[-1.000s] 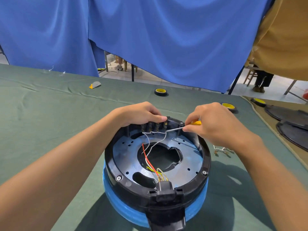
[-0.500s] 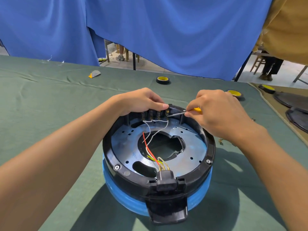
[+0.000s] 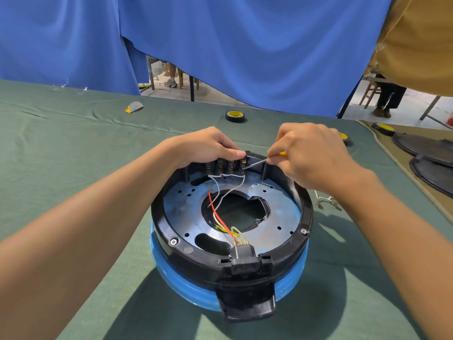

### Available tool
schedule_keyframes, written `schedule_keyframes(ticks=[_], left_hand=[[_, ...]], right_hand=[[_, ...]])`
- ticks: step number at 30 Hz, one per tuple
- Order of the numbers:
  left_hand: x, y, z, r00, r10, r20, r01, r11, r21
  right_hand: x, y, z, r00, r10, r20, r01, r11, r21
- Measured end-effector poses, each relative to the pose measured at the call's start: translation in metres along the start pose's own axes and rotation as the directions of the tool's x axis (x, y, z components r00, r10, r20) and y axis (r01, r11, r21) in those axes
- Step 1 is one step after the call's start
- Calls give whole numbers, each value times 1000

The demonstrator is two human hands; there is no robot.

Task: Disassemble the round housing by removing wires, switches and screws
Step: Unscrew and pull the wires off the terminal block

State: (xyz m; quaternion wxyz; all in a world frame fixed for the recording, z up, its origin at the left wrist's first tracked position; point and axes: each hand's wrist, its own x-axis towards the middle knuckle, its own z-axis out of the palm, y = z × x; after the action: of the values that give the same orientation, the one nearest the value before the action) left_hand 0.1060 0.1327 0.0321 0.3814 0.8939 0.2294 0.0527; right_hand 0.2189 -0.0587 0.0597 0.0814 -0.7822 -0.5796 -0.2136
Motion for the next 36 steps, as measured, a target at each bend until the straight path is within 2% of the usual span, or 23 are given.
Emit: schedule_keyframes(ticks=[7,12,16,26,33,36], left_hand=[[0,1,0,1000,11,-9,-11,1000,-2],[0,2,1,1000,10,-8,-10,1000,-7],[-2,2,1,1000,5,-14,-5,1000,-2],[-2,1,1,1000,21,5,-21,1000,-16],[-2,1,1,1000,25,-1,-25,1000,-6],[-2,1,1,1000,25,-5,-25,1000,-5]], right_hand=[[38,-3,-16,983,-78,168,95,991,-97],[57,-5,-24,944,-161,288,188,980,-66],[53,-3,-21,949,-174,262,202,976,-84],[-2,-1,-1,997,-74,1,74,995,-68],[22,0,-9,991,-95,97,101,993,-59],[39,4,-13,973,-118,198,129,991,-46]])
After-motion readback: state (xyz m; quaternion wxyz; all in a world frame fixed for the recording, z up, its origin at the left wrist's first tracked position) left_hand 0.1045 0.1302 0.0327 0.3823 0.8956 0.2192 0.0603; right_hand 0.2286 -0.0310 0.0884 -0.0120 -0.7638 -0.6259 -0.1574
